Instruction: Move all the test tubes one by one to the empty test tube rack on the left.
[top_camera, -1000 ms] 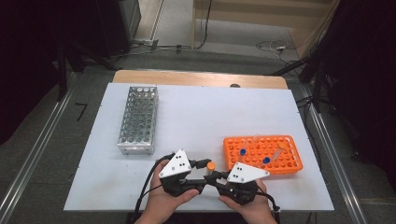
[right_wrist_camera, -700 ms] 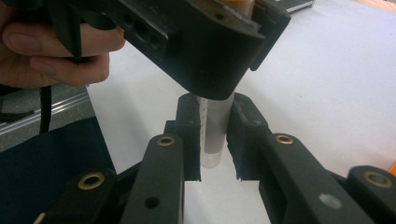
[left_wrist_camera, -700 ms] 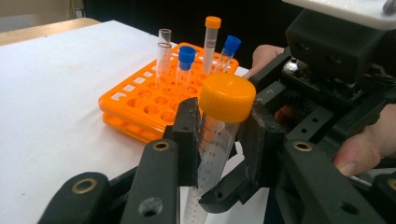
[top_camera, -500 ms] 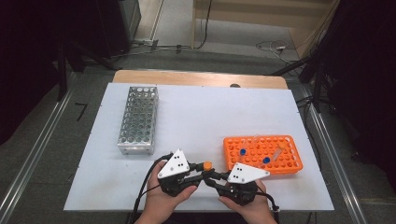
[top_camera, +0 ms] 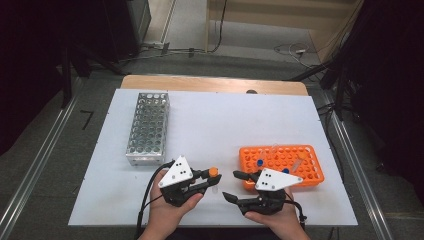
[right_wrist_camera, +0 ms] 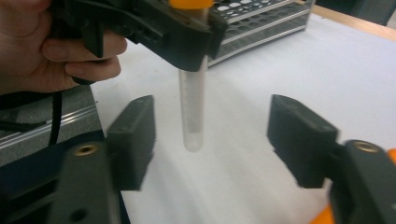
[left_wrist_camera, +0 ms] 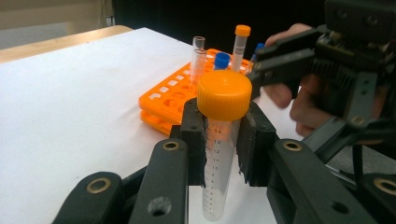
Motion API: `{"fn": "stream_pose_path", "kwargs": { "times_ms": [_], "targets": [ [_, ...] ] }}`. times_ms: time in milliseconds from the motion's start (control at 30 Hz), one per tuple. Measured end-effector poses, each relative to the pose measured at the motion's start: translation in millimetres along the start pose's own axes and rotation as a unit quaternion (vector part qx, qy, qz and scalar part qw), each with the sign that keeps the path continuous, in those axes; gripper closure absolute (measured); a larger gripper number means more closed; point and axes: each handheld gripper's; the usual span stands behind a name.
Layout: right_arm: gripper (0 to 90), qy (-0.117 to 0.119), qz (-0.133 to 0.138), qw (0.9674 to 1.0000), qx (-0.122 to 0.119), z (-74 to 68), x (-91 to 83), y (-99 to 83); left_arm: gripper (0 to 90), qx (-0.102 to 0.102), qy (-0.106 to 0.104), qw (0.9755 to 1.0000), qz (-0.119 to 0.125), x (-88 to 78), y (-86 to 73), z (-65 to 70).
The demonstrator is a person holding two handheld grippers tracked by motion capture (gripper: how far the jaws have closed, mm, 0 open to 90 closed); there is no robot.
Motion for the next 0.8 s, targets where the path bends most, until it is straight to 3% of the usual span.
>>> {"fn": "stream_pose_path", "kwargs": {
  "times_ms": [200,367,600,800],
  "targets": [
    [14.2,-0.015,0.008,0.9998,0.009,13.6,-13.5,4.9,74.8,-0.005,0.013,0.9999,0.007,-9.0,3.3,-4.8],
    [0.0,-0.027,0.013,0.9993,0.022,25.9,-23.9,6.8,74.8,-0.009,0.038,0.9991,0.014,-23.1,5.9,-10.8],
    [0.0,-0.043,0.024,0.9981,0.038,46.2,-42.4,0.9,74.8,-0.014,0.08,0.9964,0.024,-44.6,12.0,-27.0],
    [0.0,-0.063,0.038,0.9963,0.046,62.6,-60.7,-6.0,74.9,-0.026,0.094,0.9945,0.038,-55.7,21.6,-43.0]
  ]
}}
Point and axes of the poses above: each handheld gripper's, and its own axes: x roughly forward along the jaws, y roughly out of its top, z roughly to its right, and after that the axes turned 13 degrees about -y, right-handed
